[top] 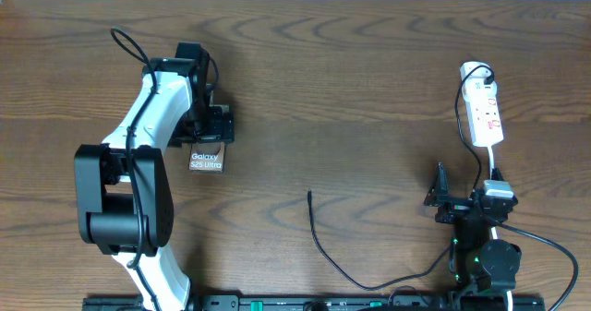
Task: Plug charger to phone and switch on socket
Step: 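Lower the left gripper and close it on the phone's long edges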
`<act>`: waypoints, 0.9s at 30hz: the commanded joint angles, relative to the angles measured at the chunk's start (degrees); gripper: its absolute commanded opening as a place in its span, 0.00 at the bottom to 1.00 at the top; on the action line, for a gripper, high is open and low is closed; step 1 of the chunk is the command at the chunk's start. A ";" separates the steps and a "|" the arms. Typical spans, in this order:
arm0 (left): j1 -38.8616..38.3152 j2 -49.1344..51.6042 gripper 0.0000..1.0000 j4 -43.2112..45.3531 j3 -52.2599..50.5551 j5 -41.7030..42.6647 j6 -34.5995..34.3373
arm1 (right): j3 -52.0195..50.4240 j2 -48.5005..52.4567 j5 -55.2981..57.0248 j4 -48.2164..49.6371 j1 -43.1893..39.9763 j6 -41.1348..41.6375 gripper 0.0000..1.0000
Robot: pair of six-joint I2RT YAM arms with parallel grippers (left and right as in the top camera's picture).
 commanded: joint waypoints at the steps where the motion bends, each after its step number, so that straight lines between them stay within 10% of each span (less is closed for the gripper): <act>1: 0.02 0.66 1.00 0.70 -0.48 -1.11 -0.50 | -0.09 -0.13 0.50 -0.20 0.35 -0.68 0.99; 27: -0.79 0.68 1.00 11.26 -4.55 -1.16 -0.48 | -0.09 -0.13 0.50 -0.20 0.35 -0.68 0.99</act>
